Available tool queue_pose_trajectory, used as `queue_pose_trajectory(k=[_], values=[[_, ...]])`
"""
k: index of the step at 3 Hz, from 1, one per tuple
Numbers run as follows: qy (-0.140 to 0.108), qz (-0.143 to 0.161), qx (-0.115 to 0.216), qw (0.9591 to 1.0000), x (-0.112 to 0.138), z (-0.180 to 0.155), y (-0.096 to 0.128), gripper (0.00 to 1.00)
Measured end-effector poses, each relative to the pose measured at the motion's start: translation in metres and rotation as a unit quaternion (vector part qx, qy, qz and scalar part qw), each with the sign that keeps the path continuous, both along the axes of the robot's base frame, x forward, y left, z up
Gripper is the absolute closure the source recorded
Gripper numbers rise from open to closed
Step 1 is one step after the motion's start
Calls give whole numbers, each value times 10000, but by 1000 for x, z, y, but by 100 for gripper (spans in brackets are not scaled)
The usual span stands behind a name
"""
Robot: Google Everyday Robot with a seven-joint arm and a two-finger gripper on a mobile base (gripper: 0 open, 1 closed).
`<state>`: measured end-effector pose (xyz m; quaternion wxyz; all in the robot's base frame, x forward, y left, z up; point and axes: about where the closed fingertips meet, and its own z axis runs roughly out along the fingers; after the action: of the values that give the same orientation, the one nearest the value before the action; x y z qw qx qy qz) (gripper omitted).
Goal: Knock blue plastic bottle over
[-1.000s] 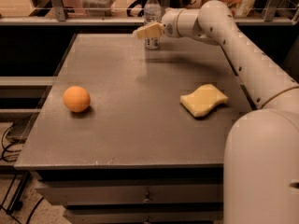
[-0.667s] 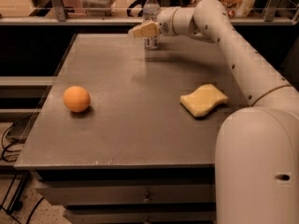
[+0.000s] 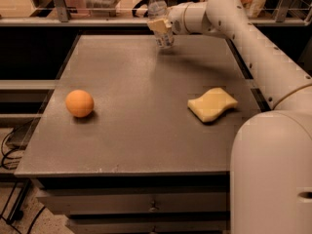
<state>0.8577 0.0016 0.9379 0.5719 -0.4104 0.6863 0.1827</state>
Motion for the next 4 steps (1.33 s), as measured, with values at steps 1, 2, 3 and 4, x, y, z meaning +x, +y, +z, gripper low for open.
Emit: queue_pose_trajectory(k=[1,2,3,4], values=[[-76,-184,-741,9970,-21,10,-21,87],[-33,-254,-1637,9862,-52,18,-43,100],[176,-11,-2310,9728,-77,13,-58,100],[523,589,-2653,9609,-97,-3,-56,81]])
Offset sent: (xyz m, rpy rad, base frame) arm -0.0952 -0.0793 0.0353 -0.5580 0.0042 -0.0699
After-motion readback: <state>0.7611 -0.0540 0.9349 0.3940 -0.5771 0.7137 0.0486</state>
